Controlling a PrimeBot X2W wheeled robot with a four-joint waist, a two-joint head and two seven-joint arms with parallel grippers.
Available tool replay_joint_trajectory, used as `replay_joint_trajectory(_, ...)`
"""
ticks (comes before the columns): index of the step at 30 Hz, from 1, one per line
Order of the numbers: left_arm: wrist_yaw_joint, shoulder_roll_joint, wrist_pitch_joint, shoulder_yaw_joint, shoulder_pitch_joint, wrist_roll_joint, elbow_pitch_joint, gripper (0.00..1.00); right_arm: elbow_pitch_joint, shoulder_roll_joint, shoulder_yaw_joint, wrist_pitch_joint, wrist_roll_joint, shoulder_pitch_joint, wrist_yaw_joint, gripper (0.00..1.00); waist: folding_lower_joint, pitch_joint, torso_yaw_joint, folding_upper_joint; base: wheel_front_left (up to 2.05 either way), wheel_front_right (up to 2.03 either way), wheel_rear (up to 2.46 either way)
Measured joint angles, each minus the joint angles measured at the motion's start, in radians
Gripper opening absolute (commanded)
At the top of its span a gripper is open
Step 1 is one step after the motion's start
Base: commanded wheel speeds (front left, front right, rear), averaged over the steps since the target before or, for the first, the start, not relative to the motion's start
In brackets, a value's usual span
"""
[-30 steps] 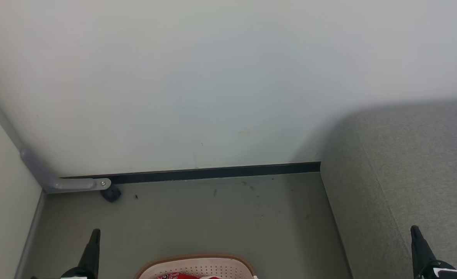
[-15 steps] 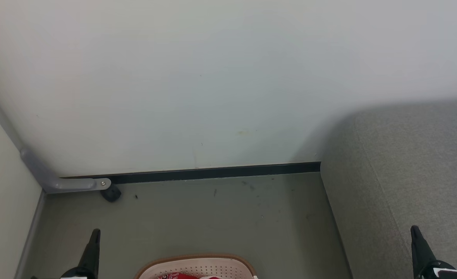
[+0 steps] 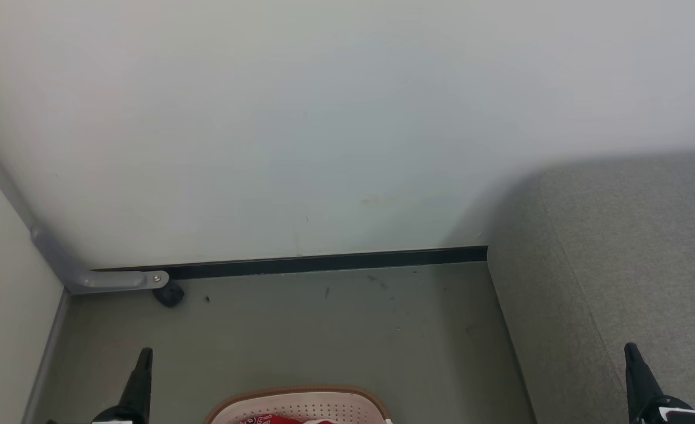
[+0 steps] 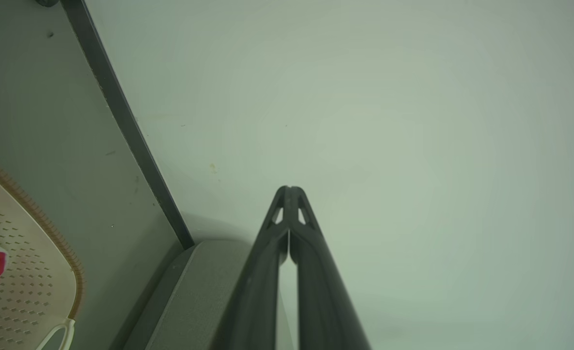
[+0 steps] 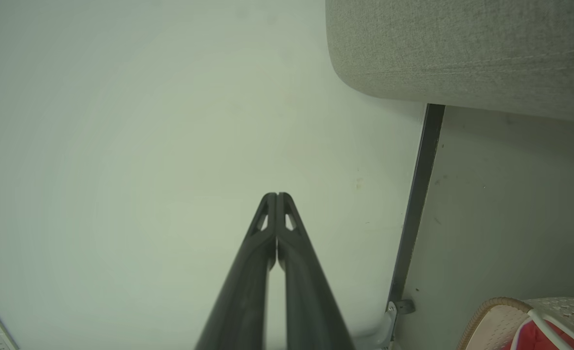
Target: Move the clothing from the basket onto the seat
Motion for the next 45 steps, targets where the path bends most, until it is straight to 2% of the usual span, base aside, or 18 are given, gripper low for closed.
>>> replay_joint_trajectory(42,0.0,-0.001,0.0,0.0,0.004,0.0,0.005,0.0,0.006,0.001,0.001,0.0,0.0,0.002,0.0,0.0,0.0,0.0,0.0,0.0,0.0,0.0,0.0)
replay_joint_trajectory(43,0.0,-0.003,0.0,-0.001,0.012,0.0,0.016,1.0,0.015,0.004,0.001,0.0,0.0,0.008,-0.001,1.0,0.0,0.0,0.0,0.0,0.0,0.0,0.0)
replay_joint_trajectory(45,0.0,-0.01,0.0,-0.003,0.031,0.0,0.037,1.0,0.038,0.011,0.003,0.0,0.0,0.026,-0.003,1.0,0.0,0.0,0.0,0.0,0.0,0.0,0.0)
